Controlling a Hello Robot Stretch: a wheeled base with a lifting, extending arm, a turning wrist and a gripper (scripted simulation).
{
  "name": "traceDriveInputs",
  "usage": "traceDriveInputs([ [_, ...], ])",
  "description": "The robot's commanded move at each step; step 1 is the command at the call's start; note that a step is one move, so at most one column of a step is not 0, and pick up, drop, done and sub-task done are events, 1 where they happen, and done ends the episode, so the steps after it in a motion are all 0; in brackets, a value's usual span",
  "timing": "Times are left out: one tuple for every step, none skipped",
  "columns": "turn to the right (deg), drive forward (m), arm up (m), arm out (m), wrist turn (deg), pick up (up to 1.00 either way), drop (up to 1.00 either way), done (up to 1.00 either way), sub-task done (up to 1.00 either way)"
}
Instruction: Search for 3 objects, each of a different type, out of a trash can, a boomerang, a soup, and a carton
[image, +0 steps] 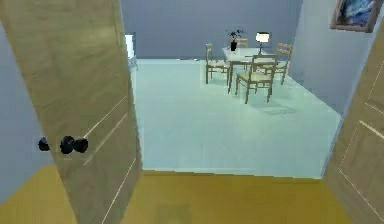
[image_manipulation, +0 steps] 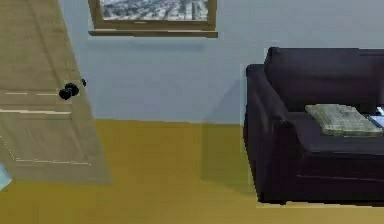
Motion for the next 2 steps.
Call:
traceDriveInputs([
  [0.0,1.0,0.0,0.0,0.0,0.0,0.0,0.0,0.0],
  [3.0,0.0,0.0,0.0,0.0,0.0,0.0,0.0,0.0],
])
